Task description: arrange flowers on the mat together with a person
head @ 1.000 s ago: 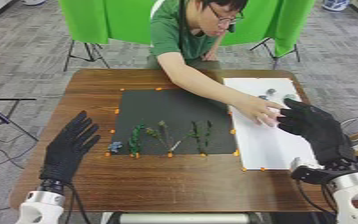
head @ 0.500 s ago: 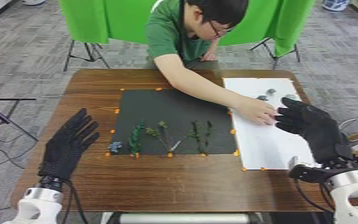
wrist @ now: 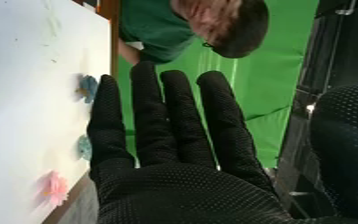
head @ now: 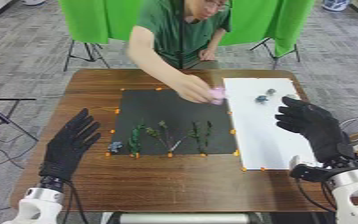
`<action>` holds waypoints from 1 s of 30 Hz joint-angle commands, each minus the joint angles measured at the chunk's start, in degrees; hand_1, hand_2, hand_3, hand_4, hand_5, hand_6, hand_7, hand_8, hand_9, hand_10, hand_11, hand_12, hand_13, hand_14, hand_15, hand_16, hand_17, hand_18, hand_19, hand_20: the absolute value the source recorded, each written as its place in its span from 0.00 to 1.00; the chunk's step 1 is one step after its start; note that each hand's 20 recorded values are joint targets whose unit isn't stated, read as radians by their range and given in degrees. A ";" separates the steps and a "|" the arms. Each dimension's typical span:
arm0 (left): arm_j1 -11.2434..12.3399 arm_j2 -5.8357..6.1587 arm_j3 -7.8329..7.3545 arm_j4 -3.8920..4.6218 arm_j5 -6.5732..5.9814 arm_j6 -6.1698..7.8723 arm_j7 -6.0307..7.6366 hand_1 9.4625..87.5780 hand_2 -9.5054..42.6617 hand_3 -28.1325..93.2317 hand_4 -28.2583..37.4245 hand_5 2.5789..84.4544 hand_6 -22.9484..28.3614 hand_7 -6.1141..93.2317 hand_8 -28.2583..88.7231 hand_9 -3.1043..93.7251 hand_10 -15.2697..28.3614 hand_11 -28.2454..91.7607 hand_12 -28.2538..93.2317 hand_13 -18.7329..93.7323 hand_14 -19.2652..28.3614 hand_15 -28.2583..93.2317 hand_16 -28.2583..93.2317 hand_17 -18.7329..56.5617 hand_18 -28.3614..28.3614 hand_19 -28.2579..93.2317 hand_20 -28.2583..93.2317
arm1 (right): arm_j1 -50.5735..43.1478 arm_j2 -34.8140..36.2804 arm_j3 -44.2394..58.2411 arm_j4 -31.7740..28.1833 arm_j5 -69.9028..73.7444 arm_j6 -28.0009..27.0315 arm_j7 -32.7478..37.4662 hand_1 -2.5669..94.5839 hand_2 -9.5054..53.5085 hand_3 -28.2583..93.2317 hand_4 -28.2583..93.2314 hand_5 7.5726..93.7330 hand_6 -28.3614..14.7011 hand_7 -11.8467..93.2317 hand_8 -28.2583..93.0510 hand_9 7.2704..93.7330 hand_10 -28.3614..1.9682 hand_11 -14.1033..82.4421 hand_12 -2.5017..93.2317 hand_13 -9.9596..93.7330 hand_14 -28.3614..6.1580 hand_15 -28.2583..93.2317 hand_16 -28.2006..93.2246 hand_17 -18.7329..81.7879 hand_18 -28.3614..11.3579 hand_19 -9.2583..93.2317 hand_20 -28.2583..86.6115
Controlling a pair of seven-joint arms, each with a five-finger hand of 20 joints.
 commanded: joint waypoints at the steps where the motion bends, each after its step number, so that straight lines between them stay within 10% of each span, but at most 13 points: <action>1: 0.44 -0.59 0.37 0.81 -0.17 -0.26 -0.88 0.21 0.08 0.79 0.03 0.34 0.52 0.20 0.17 0.26 0.59 0.36 0.36 0.34 0.65 0.39 0.27 0.12 0.86 0.55 0.30 | -0.98 0.16 -0.03 -0.03 -0.38 -0.46 -0.28 0.16 0.26 0.91 0.01 0.38 0.52 0.27 0.15 0.37 0.41 0.30 0.25 0.41 0.43 0.45 0.42 0.26 0.16 0.54 0.47; 30: 1.84 -0.99 -0.24 0.25 0.00 -0.19 -0.82 0.21 0.09 0.79 0.03 0.34 0.52 0.20 0.17 0.26 0.59 0.36 0.36 0.34 0.65 0.39 0.27 0.12 0.86 0.55 0.30 | 1.46 -1.23 -3.86 2.05 -1.83 -2.63 0.35 0.16 0.26 0.91 0.02 0.40 0.49 0.26 0.15 0.39 0.41 0.31 0.25 0.42 0.43 0.46 0.42 0.26 0.16 0.54 0.47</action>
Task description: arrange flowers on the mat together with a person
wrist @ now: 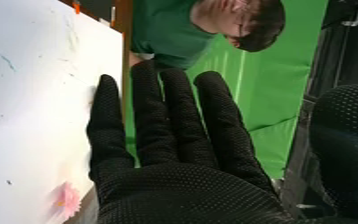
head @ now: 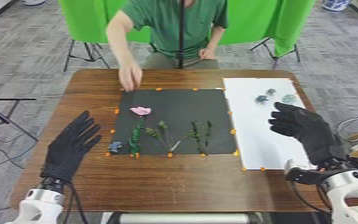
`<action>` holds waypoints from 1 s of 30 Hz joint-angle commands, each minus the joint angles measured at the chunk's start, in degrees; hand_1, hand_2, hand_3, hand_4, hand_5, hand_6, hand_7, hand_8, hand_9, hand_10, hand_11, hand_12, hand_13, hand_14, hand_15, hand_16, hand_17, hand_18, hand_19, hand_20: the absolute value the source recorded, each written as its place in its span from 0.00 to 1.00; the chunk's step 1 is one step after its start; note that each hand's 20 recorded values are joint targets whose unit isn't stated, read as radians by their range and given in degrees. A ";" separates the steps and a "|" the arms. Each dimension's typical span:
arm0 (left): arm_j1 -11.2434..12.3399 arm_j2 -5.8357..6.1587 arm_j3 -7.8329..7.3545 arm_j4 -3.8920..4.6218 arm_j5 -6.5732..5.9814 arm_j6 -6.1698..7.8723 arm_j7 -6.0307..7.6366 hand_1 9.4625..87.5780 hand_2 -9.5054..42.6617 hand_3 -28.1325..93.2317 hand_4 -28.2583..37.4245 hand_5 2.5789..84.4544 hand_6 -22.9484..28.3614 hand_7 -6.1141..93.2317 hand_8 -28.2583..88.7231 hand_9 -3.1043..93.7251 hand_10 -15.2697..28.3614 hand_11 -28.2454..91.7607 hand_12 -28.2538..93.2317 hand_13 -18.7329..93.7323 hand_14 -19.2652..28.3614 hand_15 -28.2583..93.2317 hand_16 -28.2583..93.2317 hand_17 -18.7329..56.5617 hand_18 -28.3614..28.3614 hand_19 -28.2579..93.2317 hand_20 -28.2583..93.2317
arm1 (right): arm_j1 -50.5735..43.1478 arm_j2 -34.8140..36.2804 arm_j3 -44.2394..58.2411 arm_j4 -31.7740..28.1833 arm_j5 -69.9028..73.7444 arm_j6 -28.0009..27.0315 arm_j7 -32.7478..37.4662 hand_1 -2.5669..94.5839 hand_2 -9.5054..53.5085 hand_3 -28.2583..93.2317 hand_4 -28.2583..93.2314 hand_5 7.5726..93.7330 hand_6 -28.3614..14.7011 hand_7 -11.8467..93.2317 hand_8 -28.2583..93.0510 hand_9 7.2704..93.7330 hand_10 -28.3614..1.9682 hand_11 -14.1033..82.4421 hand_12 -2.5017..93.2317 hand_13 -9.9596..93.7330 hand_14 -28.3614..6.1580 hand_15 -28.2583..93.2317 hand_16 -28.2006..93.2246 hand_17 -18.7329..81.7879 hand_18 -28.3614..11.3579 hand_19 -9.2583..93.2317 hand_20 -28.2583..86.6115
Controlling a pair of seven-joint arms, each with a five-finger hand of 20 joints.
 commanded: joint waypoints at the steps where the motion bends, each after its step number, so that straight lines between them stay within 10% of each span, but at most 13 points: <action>1: 1.41 -1.17 -0.36 -0.07 0.26 -0.43 -0.87 0.21 0.08 0.79 0.03 0.34 0.52 0.20 0.17 0.26 0.59 0.36 0.36 0.34 0.65 0.39 0.27 0.12 0.86 0.55 0.30 | 1.13 -1.14 -2.45 0.82 -0.98 -1.01 0.11 0.17 0.26 0.92 0.02 0.40 0.49 0.26 0.15 0.39 0.41 0.31 0.25 0.42 0.43 0.46 0.42 0.26 0.16 0.54 0.47; 17: 1.35 -0.65 0.10 -0.36 -0.01 0.73 -0.09 0.22 0.08 0.79 0.03 0.34 0.52 0.20 0.17 0.26 0.59 0.36 0.36 0.34 0.65 0.39 0.27 0.12 0.86 0.55 0.30 | 16.02 14.73 -7.27 9.15 -25.63 7.09 -4.43 0.27 0.10 0.93 0.01 0.43 0.55 0.32 0.13 0.43 0.49 0.35 0.23 0.52 0.49 0.50 0.39 0.30 0.19 0.57 0.47; 22: 1.39 -0.37 0.65 -0.50 -0.20 0.85 -0.07 0.22 0.08 0.79 0.03 0.33 0.52 0.20 0.17 0.26 0.59 0.36 0.36 0.34 0.65 0.39 0.27 0.12 0.86 0.55 0.30 | 19.87 22.15 -11.47 15.76 -38.54 21.01 -3.89 0.31 0.02 0.93 0.00 0.47 0.64 0.39 0.09 0.49 0.55 0.38 0.23 0.54 0.57 0.52 0.39 0.30 0.20 0.56 0.47; 30: 1.72 0.20 0.11 -0.61 -0.26 1.37 0.56 0.22 0.08 0.79 0.03 0.34 0.52 0.20 0.17 0.26 0.59 0.36 0.36 0.34 0.65 0.39 0.27 0.12 0.86 0.55 0.30 | 19.18 25.24 -6.85 20.55 -60.62 8.68 0.55 0.33 0.00 0.93 0.00 0.44 0.65 0.42 0.08 0.45 0.58 0.38 0.23 0.51 0.61 0.50 0.37 0.33 0.26 0.57 0.46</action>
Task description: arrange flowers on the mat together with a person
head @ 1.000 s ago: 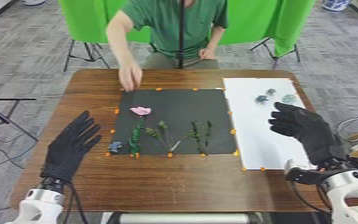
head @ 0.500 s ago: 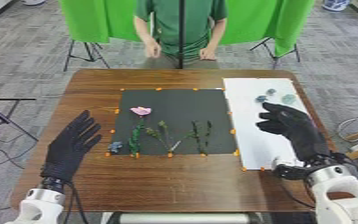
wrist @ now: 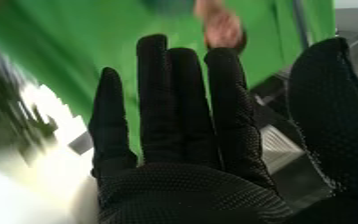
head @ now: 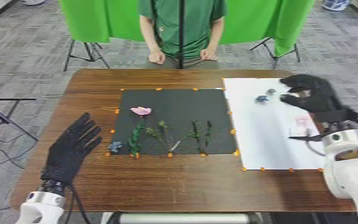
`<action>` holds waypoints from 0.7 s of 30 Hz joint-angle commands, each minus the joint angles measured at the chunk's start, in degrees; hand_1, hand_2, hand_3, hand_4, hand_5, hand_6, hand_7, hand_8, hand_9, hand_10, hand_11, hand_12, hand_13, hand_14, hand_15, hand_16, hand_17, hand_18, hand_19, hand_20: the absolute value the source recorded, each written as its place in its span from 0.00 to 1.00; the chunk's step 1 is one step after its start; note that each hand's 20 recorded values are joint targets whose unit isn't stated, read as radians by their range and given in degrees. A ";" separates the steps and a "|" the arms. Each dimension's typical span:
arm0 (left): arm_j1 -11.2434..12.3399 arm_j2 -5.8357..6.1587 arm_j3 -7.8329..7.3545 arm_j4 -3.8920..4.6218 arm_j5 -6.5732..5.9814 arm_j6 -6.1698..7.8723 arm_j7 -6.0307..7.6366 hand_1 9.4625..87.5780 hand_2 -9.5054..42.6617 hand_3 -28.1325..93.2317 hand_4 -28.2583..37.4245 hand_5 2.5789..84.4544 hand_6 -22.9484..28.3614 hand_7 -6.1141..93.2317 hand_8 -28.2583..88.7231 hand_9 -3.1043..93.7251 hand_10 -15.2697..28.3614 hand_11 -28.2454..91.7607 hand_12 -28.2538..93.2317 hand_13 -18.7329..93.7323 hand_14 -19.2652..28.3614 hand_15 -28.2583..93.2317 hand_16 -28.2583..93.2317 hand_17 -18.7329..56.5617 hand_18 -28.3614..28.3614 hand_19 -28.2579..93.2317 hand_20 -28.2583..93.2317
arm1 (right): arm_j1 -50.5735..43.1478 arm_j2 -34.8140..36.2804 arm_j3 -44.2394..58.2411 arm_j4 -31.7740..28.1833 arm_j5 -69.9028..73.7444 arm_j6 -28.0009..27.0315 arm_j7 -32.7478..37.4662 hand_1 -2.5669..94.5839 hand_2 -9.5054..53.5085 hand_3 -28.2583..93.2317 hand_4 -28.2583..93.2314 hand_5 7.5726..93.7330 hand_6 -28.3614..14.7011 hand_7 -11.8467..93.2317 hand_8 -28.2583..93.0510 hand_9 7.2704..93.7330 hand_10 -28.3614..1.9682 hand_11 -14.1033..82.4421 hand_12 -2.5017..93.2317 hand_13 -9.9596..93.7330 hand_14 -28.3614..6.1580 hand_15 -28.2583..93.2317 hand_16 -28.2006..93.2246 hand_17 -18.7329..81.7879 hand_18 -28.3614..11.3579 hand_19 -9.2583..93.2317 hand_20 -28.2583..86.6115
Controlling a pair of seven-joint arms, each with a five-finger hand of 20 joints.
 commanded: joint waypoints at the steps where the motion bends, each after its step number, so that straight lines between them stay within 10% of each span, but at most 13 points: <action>1: 0.75 0.78 -0.13 -0.15 -0.12 0.74 0.53 0.22 0.08 0.79 0.03 0.33 0.52 0.20 0.17 0.26 0.59 0.36 0.36 0.34 0.65 0.39 0.27 0.12 0.86 0.55 0.30 | 0.15 4.11 5.45 3.38 -19.18 -14.89 7.07 0.33 0.00 0.93 0.00 0.44 0.65 0.42 0.08 0.44 0.58 0.38 0.23 0.51 0.61 0.49 0.37 0.33 0.27 0.57 0.47; 5: 1.35 -0.61 -1.10 -0.40 0.58 -0.08 -0.15 0.22 0.08 0.79 0.03 0.33 0.51 0.20 0.17 0.26 0.59 0.36 0.36 0.34 0.65 0.39 0.27 0.12 0.86 0.55 0.30 | 1.08 5.04 3.29 4.68 -23.99 -17.82 13.55 0.33 0.00 0.93 0.00 0.43 0.65 0.42 0.08 0.43 0.57 0.38 0.23 0.51 0.60 0.49 0.38 0.33 0.28 0.60 0.47; 21: 0.92 0.76 -0.29 0.10 0.11 -0.31 0.21 0.22 0.08 0.79 0.03 0.33 0.51 0.20 0.17 0.26 0.59 0.36 0.36 0.34 0.65 0.39 0.27 0.12 0.86 0.55 0.30 | 7.19 5.58 -4.87 11.81 -27.86 -21.19 17.74 0.36 0.00 0.93 0.00 0.45 0.67 0.47 0.07 0.51 0.58 0.48 0.24 0.61 0.60 0.68 0.37 0.35 0.28 0.71 0.51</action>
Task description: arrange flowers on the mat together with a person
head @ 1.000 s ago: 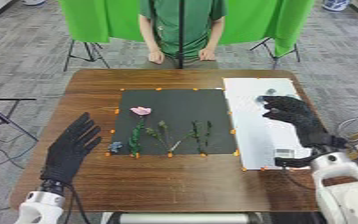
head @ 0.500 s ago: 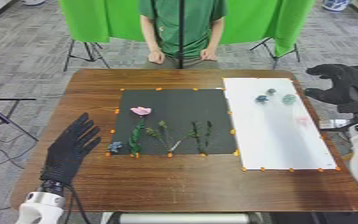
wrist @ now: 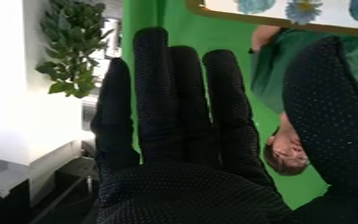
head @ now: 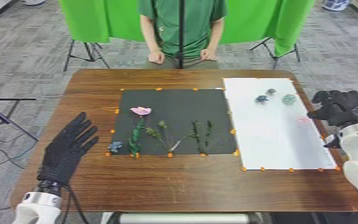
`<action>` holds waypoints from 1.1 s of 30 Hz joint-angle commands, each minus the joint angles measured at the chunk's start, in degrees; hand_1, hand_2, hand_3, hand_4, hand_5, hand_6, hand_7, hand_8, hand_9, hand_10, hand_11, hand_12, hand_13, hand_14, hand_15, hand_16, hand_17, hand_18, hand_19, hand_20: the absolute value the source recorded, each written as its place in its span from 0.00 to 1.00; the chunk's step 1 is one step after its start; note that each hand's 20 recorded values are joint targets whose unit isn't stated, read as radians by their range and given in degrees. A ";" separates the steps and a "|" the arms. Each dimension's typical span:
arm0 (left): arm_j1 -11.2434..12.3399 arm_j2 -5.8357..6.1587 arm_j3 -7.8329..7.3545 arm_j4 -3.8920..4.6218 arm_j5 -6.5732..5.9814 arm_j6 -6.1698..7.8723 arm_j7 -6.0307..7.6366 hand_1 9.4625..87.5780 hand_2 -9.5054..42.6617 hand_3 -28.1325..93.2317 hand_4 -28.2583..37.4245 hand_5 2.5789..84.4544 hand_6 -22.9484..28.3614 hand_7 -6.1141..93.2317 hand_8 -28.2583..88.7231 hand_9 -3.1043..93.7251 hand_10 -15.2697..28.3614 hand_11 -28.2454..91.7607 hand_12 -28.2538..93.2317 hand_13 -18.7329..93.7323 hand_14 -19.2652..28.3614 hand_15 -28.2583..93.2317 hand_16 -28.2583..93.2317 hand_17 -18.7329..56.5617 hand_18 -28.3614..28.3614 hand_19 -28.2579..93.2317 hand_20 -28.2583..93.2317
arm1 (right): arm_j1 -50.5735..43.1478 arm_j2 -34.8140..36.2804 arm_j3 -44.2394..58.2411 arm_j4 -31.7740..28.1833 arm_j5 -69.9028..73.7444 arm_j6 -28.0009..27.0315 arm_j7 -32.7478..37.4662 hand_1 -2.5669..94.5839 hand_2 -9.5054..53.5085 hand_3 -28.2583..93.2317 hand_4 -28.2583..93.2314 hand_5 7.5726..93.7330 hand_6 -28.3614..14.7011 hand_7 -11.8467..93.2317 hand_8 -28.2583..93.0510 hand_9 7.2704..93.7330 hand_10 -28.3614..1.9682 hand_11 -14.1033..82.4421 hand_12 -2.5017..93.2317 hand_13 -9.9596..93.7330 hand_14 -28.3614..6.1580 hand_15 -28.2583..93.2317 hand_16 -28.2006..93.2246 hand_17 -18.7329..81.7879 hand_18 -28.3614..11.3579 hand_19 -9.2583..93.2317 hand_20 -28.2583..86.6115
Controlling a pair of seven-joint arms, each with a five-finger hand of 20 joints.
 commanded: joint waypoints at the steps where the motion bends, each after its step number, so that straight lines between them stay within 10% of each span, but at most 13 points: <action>1: 0.37 0.28 0.49 0.47 0.06 -0.56 -0.19 0.22 0.08 0.79 0.03 0.33 0.51 0.20 0.17 0.26 0.59 0.36 0.36 0.34 0.65 0.39 0.27 0.12 0.86 0.55 0.30 | 2.32 -0.36 -2.30 2.62 -1.43 -1.77 -0.55 0.37 0.00 0.93 0.00 0.46 0.67 0.47 0.07 0.51 0.59 0.48 0.24 0.61 0.60 0.69 0.37 0.35 0.27 0.71 0.52; 6: 0.17 0.34 0.59 0.61 0.04 -0.63 -0.29 0.21 0.08 0.79 0.03 0.33 0.51 0.20 0.17 0.26 0.59 0.36 0.36 0.34 0.65 0.39 0.27 0.12 0.86 0.55 0.30 | 3.02 -0.86 -3.66 3.91 -1.82 -2.01 -0.78 0.39 0.00 0.93 0.00 0.48 0.68 0.47 0.07 0.55 0.62 0.49 0.24 0.65 0.62 0.73 0.37 0.37 0.28 0.76 0.54; 7: -0.34 -1.82 -0.50 0.61 1.33 -2.12 -1.93 0.21 0.08 0.79 0.03 0.33 0.51 0.20 0.17 0.26 0.59 0.36 0.36 0.34 0.65 0.39 0.27 0.12 0.86 0.55 0.30 | 3.22 -1.02 -3.87 4.05 -2.10 -2.22 -0.77 0.39 0.00 0.93 0.00 0.48 0.68 0.47 0.07 0.55 0.62 0.49 0.24 0.65 0.62 0.73 0.37 0.37 0.28 0.76 0.54; 20: -0.28 -0.19 0.11 0.72 0.61 -1.64 -1.15 0.21 0.08 0.79 0.03 0.33 0.51 0.20 0.17 0.26 0.59 0.36 0.36 0.34 0.65 0.39 0.27 0.12 0.86 0.55 0.30 | 7.70 -2.18 -9.52 6.83 -2.93 -2.67 -0.33 0.43 0.00 0.91 0.00 0.45 0.67 0.48 0.07 0.53 0.65 0.48 0.24 0.65 0.64 0.75 0.37 0.38 0.28 0.77 0.55; 33: 1.01 -0.49 0.00 0.09 0.39 -0.57 -0.49 0.22 0.08 0.79 0.03 0.33 0.51 0.20 0.17 0.26 0.59 0.36 0.36 0.34 0.65 0.39 0.27 0.12 0.86 0.55 0.30 | 8.34 -2.04 -11.37 5.76 -3.64 2.20 -1.62 0.59 0.00 0.87 0.00 0.72 0.72 0.57 0.22 0.93 0.76 0.32 0.51 0.85 0.71 0.70 0.47 0.51 0.28 0.84 0.57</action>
